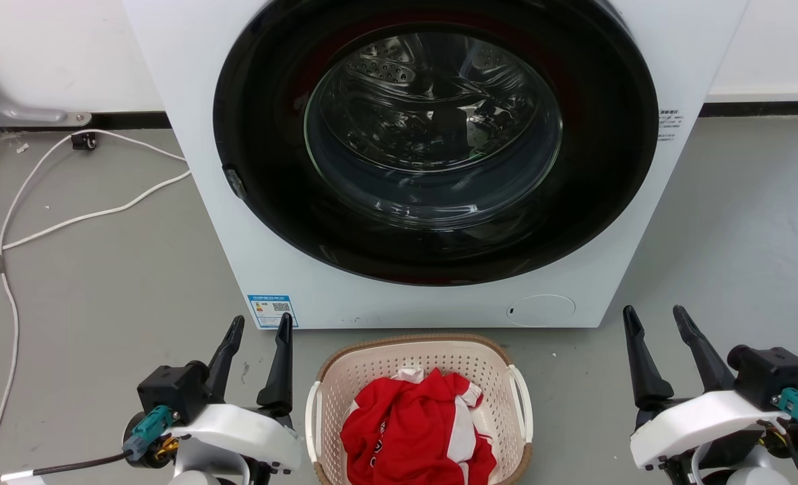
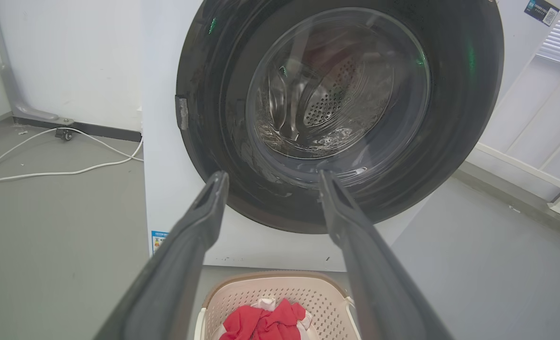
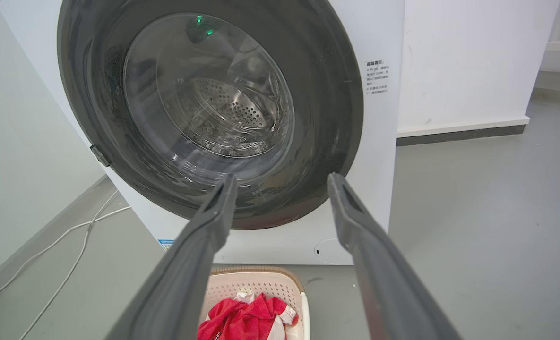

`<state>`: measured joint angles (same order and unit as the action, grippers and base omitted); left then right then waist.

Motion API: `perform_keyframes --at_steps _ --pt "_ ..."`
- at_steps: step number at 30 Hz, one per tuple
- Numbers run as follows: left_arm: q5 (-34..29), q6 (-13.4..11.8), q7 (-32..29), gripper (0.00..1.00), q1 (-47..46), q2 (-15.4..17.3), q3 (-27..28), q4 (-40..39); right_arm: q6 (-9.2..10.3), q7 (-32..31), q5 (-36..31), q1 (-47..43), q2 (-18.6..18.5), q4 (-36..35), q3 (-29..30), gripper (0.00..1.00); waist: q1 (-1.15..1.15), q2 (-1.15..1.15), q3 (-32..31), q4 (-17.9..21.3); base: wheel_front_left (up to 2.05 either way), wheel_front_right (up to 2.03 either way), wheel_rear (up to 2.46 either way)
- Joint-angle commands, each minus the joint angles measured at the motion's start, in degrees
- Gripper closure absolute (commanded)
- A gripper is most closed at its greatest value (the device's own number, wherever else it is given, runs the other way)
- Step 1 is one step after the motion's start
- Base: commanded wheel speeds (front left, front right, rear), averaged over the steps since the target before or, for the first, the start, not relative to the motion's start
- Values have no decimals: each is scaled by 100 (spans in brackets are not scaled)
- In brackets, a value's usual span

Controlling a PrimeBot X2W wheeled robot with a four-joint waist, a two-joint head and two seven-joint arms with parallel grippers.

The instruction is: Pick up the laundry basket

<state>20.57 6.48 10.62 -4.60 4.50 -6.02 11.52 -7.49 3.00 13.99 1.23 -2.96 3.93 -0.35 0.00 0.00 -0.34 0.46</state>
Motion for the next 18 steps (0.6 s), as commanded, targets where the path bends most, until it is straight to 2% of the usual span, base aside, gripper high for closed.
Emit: perform_keyframes --at_steps 1,18 --pt "-107 -19 43 0 3 16 -13 -26 0 27 -132 3 5 -72 -4 0 0 0 -2 -2 0 0 0" --pt "-847 -37 245 0 25 -29 -72 19 1 160 -854 -87 9 -130 -46 0 0 0 -19 -13 0 0 0"
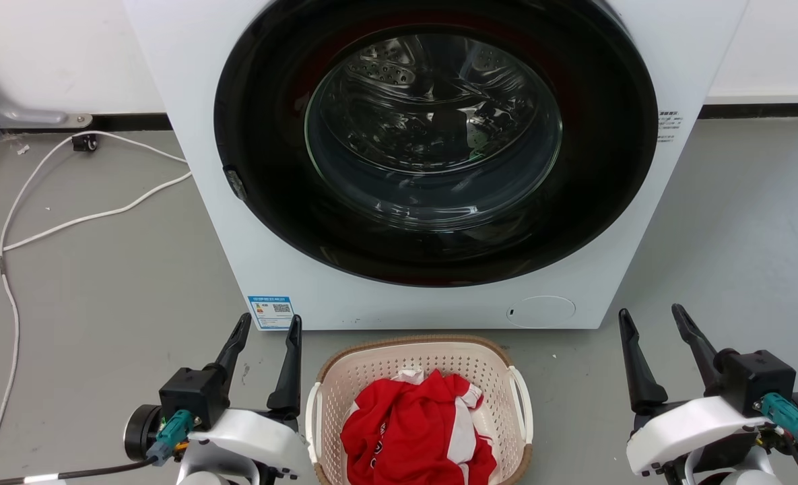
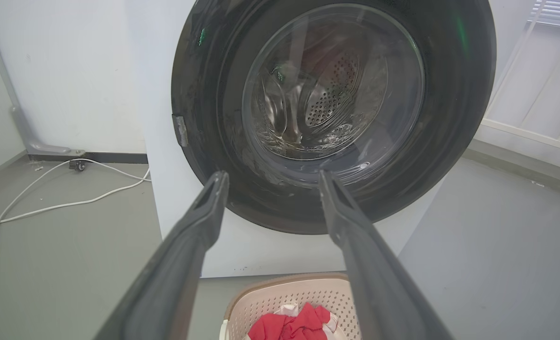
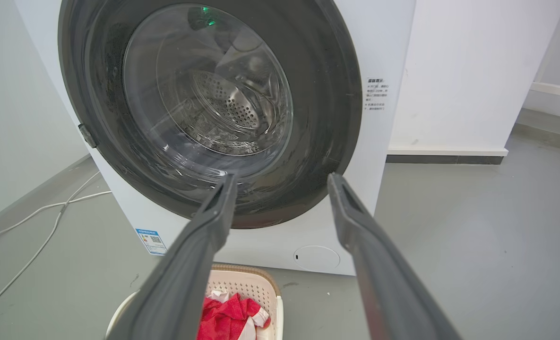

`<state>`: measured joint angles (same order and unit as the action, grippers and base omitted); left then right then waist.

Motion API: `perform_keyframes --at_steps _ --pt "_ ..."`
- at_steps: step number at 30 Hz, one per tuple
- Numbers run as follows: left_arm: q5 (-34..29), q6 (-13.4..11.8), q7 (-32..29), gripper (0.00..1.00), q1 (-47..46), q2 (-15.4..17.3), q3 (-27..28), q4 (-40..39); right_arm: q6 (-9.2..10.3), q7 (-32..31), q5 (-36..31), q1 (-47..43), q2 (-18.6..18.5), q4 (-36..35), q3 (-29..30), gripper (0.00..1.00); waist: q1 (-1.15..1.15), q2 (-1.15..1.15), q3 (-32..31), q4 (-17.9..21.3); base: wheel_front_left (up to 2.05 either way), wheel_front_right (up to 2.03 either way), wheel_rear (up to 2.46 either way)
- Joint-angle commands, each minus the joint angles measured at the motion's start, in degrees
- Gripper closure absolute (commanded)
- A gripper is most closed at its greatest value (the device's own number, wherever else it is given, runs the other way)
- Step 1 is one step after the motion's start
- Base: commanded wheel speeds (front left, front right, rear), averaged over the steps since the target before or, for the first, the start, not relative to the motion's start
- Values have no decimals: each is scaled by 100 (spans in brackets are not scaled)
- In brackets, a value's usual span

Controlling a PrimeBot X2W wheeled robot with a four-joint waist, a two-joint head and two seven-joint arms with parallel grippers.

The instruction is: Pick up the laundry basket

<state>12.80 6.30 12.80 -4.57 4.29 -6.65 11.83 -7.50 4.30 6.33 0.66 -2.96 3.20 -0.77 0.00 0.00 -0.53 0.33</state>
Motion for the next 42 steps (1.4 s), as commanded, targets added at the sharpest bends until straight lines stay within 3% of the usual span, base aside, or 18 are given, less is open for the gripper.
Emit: perform_keyframes --at_steps 1,20,42 --pt "-115 -22 39 0 25 -11 -11 -11 2 43 -125 -34 9 -62 4 0 0 0 -1 1 0 0 0" --pt "-851 -40 248 0 84 -69 -17 11 2 273 -486 -94 14 57 63 0 0 0 -13 -16 0 0 0" --pt "-799 -8 240 0 75 -107 81 75 2 411 -296 -3 13 266 176 0 0 0 1 -30 0 0 0"
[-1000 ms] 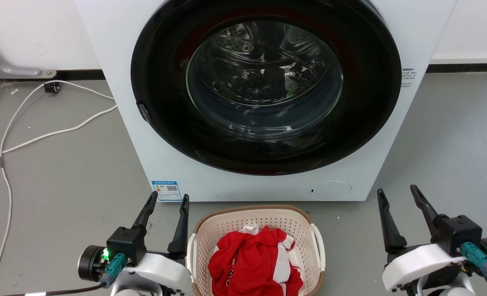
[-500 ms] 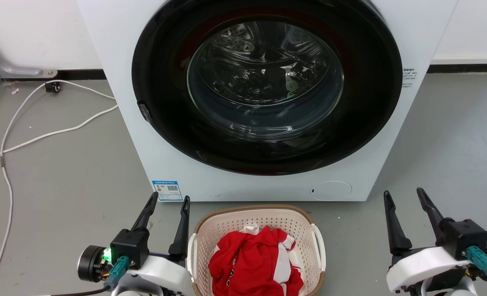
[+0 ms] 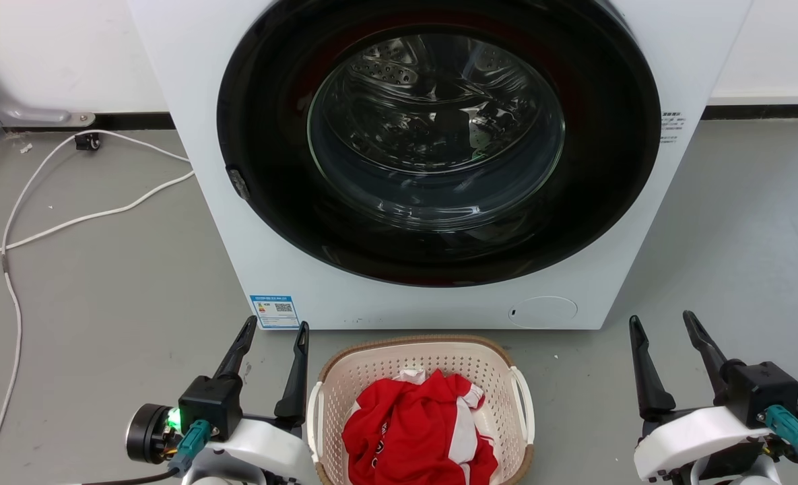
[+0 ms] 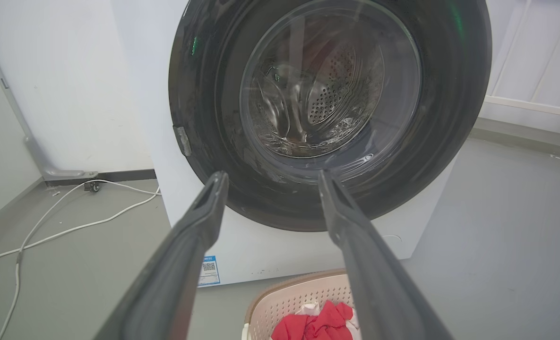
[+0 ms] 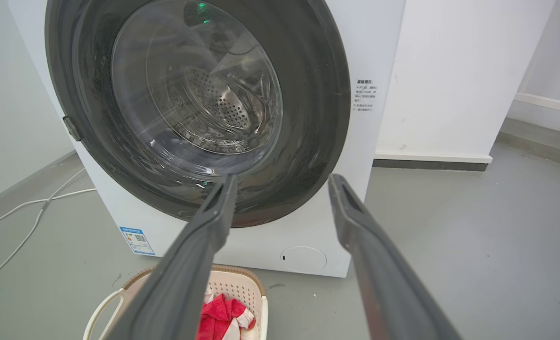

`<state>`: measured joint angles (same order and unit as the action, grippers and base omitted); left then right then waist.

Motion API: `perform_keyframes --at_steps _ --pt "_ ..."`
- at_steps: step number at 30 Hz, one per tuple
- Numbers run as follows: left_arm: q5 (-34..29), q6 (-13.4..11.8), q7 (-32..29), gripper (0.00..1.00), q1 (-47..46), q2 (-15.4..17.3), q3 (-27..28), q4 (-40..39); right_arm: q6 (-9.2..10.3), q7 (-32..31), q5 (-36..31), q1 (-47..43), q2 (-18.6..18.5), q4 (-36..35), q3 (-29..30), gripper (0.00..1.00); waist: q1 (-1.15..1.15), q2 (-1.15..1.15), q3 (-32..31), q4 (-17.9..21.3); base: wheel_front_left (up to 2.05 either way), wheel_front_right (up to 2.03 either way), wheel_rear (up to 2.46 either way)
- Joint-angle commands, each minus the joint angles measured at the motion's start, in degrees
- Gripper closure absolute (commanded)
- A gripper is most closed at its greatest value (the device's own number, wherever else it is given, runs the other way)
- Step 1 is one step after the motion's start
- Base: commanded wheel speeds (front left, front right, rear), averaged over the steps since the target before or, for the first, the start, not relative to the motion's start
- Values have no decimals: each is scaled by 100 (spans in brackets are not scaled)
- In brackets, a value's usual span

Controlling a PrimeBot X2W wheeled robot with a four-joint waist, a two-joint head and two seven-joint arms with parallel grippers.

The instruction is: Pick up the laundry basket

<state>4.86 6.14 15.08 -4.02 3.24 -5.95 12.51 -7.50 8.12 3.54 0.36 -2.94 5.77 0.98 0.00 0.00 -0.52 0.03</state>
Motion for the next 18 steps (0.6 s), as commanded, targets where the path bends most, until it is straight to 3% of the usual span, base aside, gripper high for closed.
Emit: perform_keyframes --at_steps 1,11,18 --pt "-9 10 12 0 22 -3 11 7 2 31 -14 27 11 10 2 0 0 0 0 -2 0 0 0" --pt "-59 29 12 0 -96 -7 1 203 2 -61 -54 15 11 125 99 0 0 0 154 -66 0 0 0" --pt "82 78 12 0 -479 69 -1 900 2 -136 -35 411 9 783 164 0 0 0 1104 -23 0 0 0"
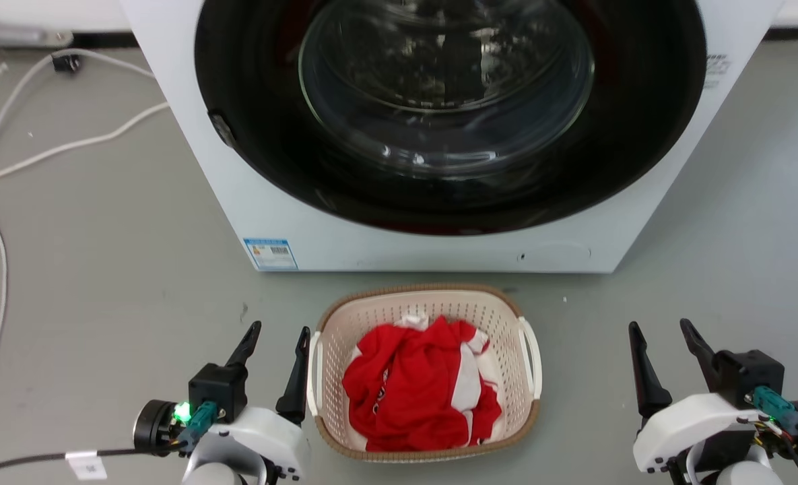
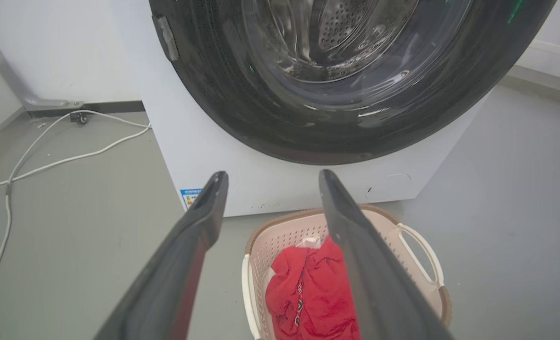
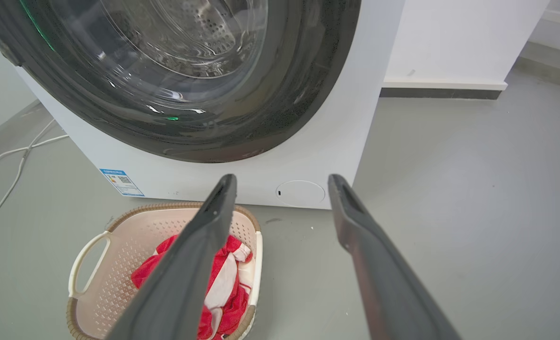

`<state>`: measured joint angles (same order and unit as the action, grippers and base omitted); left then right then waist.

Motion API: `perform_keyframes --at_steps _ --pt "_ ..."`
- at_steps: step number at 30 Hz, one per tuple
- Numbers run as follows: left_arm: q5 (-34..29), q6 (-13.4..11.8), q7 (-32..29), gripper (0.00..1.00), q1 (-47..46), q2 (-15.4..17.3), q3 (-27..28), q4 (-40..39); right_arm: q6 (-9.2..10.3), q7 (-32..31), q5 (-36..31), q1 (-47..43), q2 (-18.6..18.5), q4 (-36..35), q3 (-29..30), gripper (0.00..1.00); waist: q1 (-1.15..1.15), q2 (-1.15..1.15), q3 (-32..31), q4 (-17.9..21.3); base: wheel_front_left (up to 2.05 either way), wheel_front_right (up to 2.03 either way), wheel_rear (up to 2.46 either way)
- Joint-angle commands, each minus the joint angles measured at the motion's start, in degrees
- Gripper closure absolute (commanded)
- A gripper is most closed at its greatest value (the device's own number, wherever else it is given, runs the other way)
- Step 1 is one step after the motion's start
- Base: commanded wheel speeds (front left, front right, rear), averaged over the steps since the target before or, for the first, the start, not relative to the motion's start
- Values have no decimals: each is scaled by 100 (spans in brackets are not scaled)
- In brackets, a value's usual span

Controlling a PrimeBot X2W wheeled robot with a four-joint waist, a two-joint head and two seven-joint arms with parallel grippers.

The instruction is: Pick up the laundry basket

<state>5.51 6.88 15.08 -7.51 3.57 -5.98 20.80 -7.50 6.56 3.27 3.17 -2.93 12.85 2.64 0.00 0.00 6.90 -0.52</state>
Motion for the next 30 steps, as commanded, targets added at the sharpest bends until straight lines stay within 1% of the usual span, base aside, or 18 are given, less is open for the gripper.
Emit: perform_keyframes --at_steps 1,10,16,23,27,30 --pt "6 11 11 0 -198 65 -2 184 2 9 32 208 8 204 -11 0 0 0 513 43 0 0 0" --pt "240 49 12 0 -1272 250 -105 1320 2 157 36 1307 7 1629 -119 0 0 0 1775 92 0 0 0" --pt "550 54 12 0 -2016 443 -431 2013 3 302 65 2187 5 2727 -391 0 0 0 2462 119 0 0 0" --pt "1210 57 12 0 -2961 671 -1138 2982 3 381 214 3292 6 3920 -783 0 0 0 3187 91 0 0 0" --pt "1681 58 -57 0 -3474 791 -1620 3453 3 383 333 3892 6 4434 -1021 0 0 0 3570 71 0 0 0" --pt "2041 58 -167 0 -3774 867 -2002 3652 2 368 436 4273 6 4756 -1203 0 0 0 3788 44 0 0 0"
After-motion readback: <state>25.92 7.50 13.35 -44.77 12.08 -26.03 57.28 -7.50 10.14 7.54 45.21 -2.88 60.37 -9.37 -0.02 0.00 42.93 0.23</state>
